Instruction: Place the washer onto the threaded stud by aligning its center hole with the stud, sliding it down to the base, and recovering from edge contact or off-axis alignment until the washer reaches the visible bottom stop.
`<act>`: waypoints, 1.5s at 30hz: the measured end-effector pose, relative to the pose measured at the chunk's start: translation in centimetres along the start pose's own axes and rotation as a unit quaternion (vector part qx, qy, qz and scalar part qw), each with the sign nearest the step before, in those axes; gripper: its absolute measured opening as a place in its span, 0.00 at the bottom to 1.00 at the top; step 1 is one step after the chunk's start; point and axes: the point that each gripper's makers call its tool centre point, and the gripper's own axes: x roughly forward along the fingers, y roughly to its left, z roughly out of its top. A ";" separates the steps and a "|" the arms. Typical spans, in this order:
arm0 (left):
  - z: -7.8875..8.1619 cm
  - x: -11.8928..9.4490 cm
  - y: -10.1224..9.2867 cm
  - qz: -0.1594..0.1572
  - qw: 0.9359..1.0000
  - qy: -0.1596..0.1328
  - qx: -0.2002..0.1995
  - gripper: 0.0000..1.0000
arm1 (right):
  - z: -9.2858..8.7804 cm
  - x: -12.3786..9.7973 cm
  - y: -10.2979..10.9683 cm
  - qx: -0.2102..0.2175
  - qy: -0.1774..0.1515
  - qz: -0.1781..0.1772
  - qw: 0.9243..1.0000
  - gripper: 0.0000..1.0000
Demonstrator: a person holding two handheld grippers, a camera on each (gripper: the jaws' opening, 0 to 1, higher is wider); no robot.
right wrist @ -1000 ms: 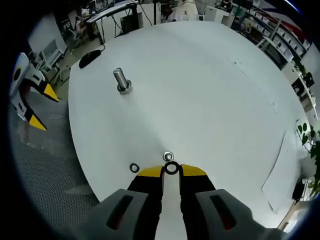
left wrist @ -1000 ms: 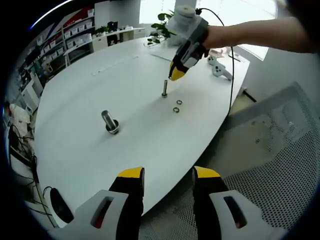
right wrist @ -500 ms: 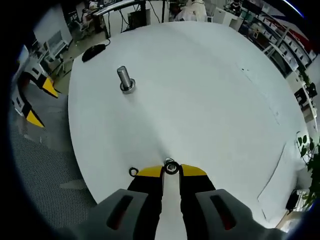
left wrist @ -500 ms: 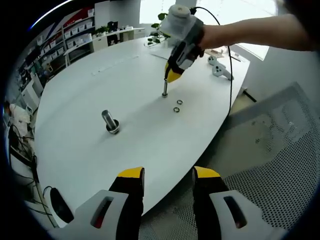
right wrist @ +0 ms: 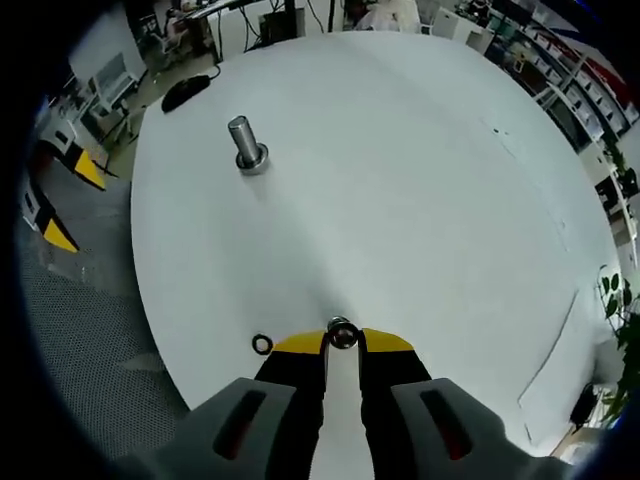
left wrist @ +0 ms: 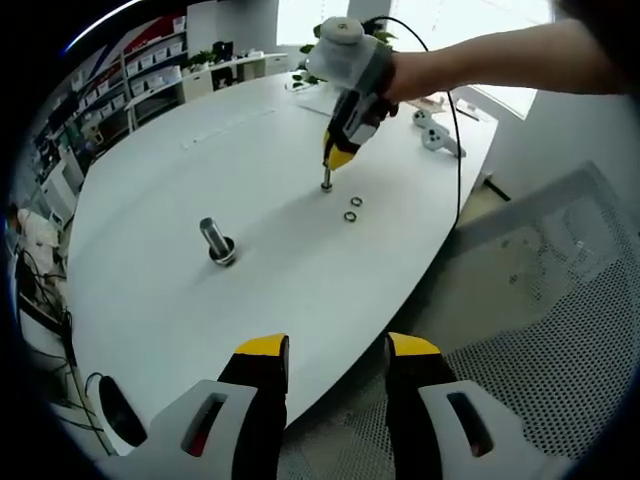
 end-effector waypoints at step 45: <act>-0.4 0.2 -0.3 -0.010 1.000 0.008 -0.002 0.36 | -4.1 2.1 2.4 0.022 0.041 0.042 0.998 0.19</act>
